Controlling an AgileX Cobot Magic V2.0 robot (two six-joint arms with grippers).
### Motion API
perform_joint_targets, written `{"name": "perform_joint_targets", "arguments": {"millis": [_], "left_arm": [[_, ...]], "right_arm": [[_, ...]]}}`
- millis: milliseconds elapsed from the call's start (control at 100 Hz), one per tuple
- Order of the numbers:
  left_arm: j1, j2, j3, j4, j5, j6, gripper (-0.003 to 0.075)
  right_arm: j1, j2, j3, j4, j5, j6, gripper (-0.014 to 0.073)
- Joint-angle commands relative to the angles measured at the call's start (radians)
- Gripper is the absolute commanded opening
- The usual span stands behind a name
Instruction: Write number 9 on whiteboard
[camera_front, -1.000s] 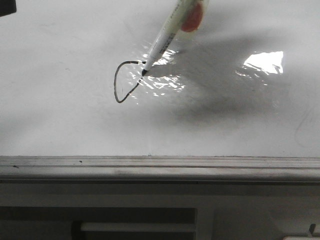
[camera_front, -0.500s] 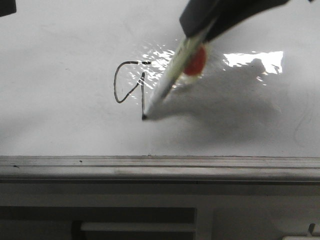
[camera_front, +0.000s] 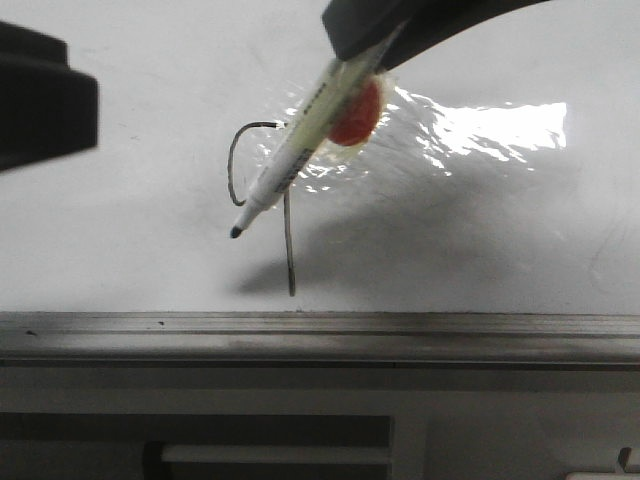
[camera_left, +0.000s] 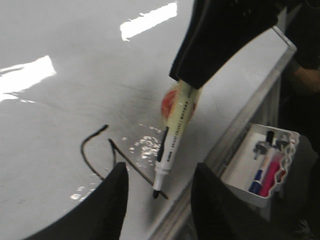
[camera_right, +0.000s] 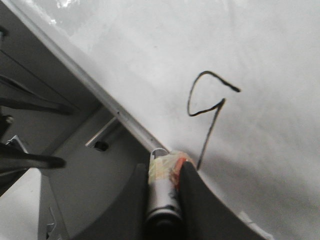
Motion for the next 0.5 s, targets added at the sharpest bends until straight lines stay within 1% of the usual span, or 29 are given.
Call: {"name": "perform_joint_targets", "arguments": {"millis": [0,100,270,490], "left_arm": [[-0.049,0.056,-0.027,-0.004,-0.128,-0.010,0.0283],[-0.078,0.129,-0.027,-0.035,-0.210,-0.010,0.0283],[-0.078,0.204,-0.044,-0.048,-0.248,-0.010,0.0283],[-0.078,0.219,-0.044,-0.048,-0.273,-0.010,0.0274]], "right_arm": [[0.041,-0.020,-0.032,0.040,-0.057,-0.015,-0.0046],[0.083,-0.008,-0.032,0.060,-0.057,-0.015,-0.0046],[0.118,-0.004,-0.032,0.082,-0.053,-0.015,-0.0046],[0.118,-0.004,-0.032,0.084,-0.042,-0.015,-0.0046]]}}
